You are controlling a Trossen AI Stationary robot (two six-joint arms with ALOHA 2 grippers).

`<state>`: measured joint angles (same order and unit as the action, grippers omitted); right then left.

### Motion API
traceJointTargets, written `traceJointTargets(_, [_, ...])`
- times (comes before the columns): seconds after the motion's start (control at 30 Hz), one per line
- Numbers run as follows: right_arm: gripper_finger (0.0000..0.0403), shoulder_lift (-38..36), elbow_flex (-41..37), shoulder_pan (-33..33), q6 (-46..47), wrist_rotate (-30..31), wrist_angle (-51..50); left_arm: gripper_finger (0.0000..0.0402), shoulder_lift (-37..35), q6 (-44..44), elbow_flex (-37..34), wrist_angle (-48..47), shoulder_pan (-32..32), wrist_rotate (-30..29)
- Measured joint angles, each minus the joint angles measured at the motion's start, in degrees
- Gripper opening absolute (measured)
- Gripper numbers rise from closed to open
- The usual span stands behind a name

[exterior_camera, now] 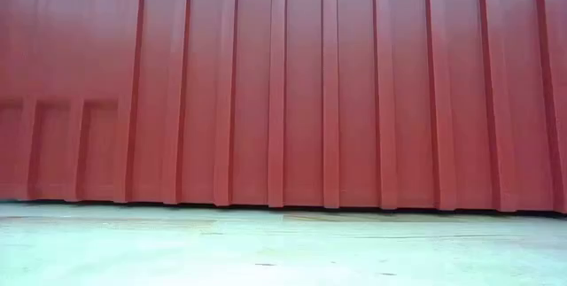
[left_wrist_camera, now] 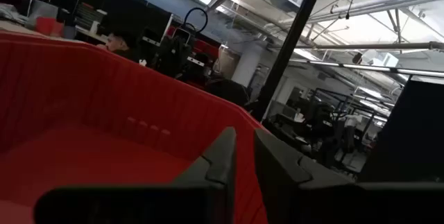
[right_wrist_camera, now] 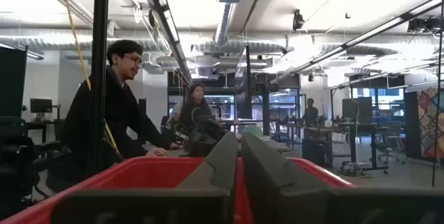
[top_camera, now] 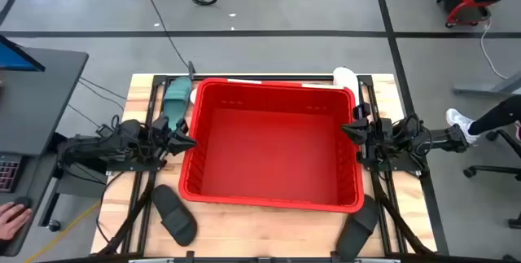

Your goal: Pick and place slides into bin

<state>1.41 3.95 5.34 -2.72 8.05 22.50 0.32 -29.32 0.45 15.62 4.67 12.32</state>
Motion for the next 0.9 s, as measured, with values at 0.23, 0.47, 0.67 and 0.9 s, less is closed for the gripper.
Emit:
traceJointTargets(0.23, [0.003,0.0,0.0,0.0,0.0,0.0,0.0,0.0052,0.0,0.0,0.0,0.0,0.0,0.0])
traceJointTargets(0.47, [0.003,0.0,0.0,0.0,0.0,0.0,0.0,0.0059,0.0,0.0,0.0,0.0,0.0,0.0])
traceJointTargets(0.67, [0.003,0.0,0.0,0.0,0.0,0.0,0.0,0.0051,0.0,0.0,0.0,0.0,0.0,0.0])
traceJointTargets(0.9, [0.003,0.0,0.0,0.0,0.0,0.0,0.0,0.0058,0.0,0.0,0.0,0.0,0.0,0.0])
